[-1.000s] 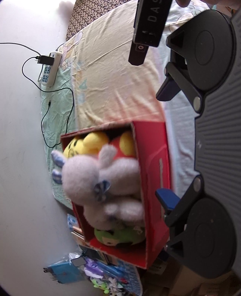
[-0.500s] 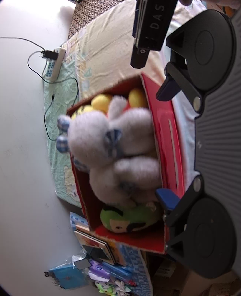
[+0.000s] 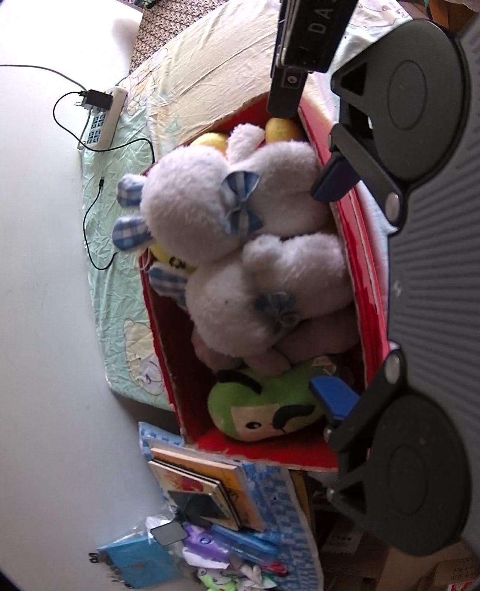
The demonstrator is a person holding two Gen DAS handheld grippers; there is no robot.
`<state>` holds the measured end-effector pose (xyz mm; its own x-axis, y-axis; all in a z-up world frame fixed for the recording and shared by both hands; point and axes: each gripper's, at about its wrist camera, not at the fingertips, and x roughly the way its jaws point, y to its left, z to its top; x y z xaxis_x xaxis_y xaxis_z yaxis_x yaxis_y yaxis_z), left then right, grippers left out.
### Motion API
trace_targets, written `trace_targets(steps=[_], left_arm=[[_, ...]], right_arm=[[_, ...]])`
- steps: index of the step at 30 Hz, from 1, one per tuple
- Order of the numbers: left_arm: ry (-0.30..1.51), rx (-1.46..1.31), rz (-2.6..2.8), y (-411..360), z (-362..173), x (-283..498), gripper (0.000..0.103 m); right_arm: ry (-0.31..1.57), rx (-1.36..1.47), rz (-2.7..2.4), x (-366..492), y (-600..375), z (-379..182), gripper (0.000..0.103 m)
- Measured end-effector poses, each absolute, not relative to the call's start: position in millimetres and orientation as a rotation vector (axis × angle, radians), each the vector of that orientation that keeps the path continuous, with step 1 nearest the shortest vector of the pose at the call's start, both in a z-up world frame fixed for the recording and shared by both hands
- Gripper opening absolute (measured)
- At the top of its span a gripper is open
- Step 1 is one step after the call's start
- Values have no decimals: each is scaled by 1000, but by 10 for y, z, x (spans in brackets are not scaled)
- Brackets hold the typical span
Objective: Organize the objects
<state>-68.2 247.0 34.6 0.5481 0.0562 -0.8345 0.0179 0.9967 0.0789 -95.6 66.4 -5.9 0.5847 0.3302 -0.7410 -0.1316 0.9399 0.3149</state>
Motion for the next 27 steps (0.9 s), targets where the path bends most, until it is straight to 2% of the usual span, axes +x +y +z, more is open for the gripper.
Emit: trace_targets(steps=[27], left_arm=[[1018, 49, 141, 2598, 282, -587, 101]], right_arm=[[894, 186, 328, -708, 841, -7, 38]])
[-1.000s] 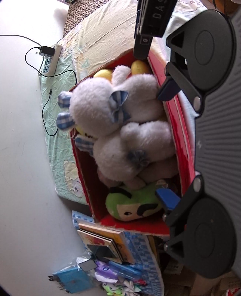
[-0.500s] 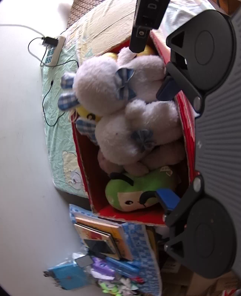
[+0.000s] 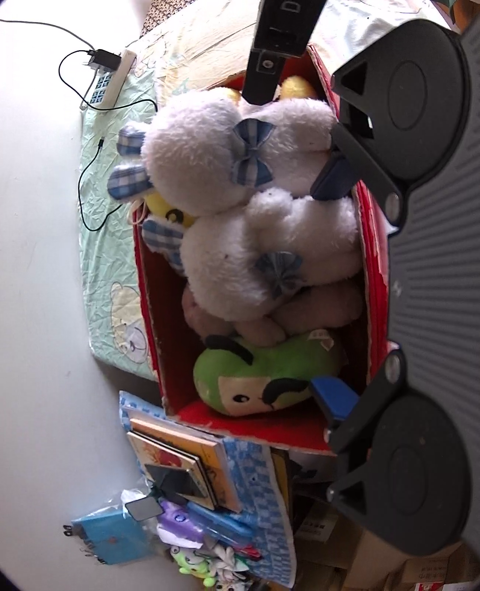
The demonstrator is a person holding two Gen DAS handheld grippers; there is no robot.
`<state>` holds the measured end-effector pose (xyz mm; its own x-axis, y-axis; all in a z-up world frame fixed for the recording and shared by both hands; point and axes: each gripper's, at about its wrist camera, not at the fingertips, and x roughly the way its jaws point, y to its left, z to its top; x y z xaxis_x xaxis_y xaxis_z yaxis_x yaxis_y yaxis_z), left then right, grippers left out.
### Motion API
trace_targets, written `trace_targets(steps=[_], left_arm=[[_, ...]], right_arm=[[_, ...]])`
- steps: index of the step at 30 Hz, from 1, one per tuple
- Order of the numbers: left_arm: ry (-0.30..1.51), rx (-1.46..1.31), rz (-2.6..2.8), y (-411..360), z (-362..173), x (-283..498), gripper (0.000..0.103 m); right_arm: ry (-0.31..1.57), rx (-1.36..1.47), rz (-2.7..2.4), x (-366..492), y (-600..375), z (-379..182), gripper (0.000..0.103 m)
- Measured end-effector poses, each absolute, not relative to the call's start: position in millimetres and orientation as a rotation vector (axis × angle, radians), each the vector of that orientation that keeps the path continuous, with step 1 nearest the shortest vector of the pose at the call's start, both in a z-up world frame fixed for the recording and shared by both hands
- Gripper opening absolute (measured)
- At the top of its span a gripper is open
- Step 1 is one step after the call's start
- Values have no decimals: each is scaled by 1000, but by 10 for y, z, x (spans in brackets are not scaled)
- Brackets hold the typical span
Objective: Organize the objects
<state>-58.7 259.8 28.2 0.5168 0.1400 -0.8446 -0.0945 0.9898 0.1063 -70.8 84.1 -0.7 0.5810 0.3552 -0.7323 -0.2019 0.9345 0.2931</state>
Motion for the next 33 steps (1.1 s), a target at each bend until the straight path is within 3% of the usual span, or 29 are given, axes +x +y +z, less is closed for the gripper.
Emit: trace_targets(steps=[33], left_arm=[[949, 30, 151, 2787, 388, -613, 103]], right_arm=[[842, 117, 244, -829, 947, 27, 46]])
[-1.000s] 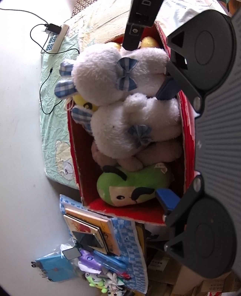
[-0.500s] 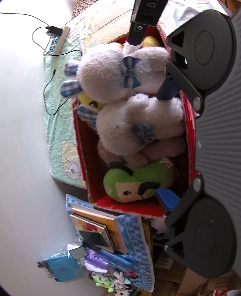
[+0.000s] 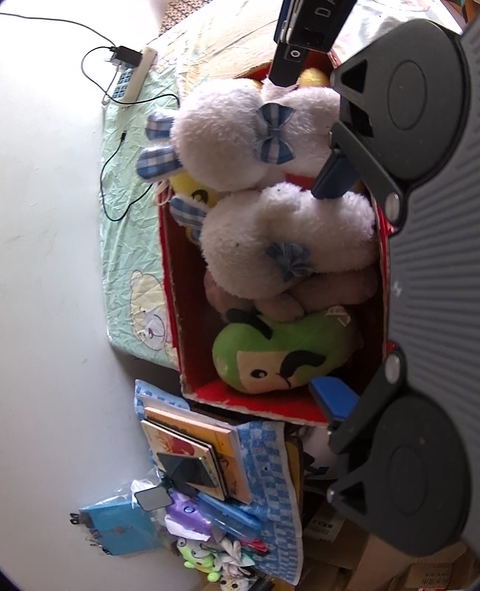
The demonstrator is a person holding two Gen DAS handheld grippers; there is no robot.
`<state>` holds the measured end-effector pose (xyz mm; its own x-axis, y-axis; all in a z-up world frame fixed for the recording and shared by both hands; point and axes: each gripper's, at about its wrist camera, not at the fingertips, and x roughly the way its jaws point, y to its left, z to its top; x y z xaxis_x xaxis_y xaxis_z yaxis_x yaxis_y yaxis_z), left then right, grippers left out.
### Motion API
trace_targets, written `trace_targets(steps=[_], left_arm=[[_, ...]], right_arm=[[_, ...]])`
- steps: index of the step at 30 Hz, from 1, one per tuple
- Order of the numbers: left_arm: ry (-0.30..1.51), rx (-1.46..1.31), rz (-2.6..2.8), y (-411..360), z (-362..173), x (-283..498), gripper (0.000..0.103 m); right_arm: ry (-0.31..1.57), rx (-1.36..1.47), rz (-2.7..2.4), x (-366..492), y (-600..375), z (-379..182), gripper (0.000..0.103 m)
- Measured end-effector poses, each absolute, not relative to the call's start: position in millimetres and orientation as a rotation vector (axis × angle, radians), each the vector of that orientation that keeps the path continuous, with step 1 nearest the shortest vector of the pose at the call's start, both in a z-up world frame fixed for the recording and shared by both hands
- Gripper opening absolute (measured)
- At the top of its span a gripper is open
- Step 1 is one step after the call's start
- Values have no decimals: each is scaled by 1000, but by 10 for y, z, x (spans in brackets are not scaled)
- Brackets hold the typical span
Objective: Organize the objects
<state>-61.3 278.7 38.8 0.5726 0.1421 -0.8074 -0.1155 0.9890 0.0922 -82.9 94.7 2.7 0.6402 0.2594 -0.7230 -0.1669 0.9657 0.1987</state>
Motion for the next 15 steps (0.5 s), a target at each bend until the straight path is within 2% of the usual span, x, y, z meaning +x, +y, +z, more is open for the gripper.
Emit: trace_targets(steps=[3, 15], left_arm=[[937, 4, 153, 2851, 424, -619, 102], [967, -14, 134, 2910, 350, -642, 103]], right_arm=[[831, 106, 245, -831, 980, 44, 49], [845, 80, 215, -828, 1097, 25, 49]])
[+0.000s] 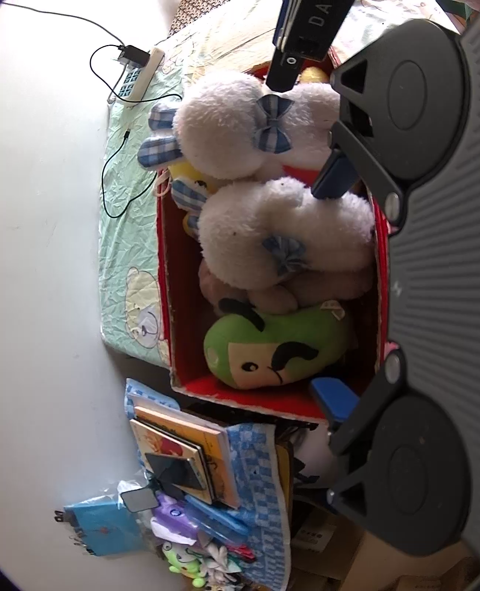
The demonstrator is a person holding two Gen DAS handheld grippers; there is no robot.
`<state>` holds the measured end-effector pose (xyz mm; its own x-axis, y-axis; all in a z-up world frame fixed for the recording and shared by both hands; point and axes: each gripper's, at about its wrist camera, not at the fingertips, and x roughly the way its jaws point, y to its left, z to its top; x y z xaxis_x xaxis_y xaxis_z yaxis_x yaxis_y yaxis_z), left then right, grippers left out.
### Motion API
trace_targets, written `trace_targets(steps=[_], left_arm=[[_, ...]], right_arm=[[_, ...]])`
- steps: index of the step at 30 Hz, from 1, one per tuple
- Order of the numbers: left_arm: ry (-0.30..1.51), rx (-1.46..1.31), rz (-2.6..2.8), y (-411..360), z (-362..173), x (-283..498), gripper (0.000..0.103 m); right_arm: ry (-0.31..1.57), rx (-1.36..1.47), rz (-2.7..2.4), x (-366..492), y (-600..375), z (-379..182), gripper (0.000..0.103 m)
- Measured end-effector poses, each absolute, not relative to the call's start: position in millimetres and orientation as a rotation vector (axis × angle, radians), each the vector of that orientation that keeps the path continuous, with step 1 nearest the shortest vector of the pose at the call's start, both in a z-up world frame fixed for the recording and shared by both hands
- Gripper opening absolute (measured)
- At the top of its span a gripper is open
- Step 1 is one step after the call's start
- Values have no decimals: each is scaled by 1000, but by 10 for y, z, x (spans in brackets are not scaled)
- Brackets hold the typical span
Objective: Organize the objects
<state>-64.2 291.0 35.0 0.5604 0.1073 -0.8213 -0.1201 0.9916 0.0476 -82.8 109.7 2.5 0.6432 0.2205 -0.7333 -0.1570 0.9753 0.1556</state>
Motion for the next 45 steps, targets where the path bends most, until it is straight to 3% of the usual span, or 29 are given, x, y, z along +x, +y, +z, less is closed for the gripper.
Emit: trace_targets(steps=[45], left_arm=[[957, -11, 119, 2873, 201, -753, 103]], right_arm=[[877, 173, 237, -978, 1092, -123, 50]])
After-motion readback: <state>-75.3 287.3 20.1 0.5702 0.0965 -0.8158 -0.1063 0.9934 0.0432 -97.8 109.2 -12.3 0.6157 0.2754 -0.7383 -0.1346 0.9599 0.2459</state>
